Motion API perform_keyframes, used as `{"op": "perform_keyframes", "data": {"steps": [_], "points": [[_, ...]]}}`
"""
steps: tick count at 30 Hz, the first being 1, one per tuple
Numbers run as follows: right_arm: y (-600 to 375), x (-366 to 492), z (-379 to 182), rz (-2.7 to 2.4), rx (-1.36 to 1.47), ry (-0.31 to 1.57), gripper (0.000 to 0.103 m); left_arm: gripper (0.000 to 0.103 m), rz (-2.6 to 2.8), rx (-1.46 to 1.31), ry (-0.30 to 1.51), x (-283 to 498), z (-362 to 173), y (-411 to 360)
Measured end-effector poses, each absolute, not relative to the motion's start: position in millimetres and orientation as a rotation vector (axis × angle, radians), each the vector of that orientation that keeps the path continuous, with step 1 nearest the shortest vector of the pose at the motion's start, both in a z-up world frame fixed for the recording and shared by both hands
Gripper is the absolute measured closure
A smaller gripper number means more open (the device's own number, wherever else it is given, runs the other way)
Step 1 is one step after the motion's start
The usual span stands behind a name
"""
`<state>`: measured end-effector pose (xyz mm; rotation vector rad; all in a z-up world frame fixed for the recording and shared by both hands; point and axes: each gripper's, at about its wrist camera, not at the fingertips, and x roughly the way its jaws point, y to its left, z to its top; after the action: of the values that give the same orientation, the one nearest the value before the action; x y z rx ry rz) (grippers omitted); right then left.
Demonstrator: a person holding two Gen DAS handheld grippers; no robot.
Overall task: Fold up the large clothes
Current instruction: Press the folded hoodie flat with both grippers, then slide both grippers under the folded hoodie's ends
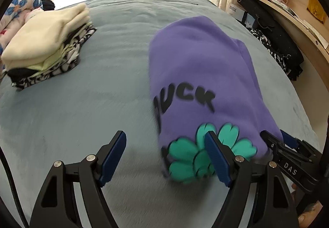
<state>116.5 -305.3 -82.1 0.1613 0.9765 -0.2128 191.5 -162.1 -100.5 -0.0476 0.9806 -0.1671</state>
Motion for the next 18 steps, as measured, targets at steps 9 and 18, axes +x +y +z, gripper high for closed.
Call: {"op": "perform_keyframes", "data": {"steps": [9, 18], "points": [[-291, 98, -57, -0.236, 0.115, 0.973, 0.043, 0.026, -0.184, -0.049, 1.031, 167, -99, -143], [-284, 82, -31, -0.184, 0.060, 0.983, 0.043, 0.026, -0.230, -0.047, 1.068, 152, -85, -135]]}}
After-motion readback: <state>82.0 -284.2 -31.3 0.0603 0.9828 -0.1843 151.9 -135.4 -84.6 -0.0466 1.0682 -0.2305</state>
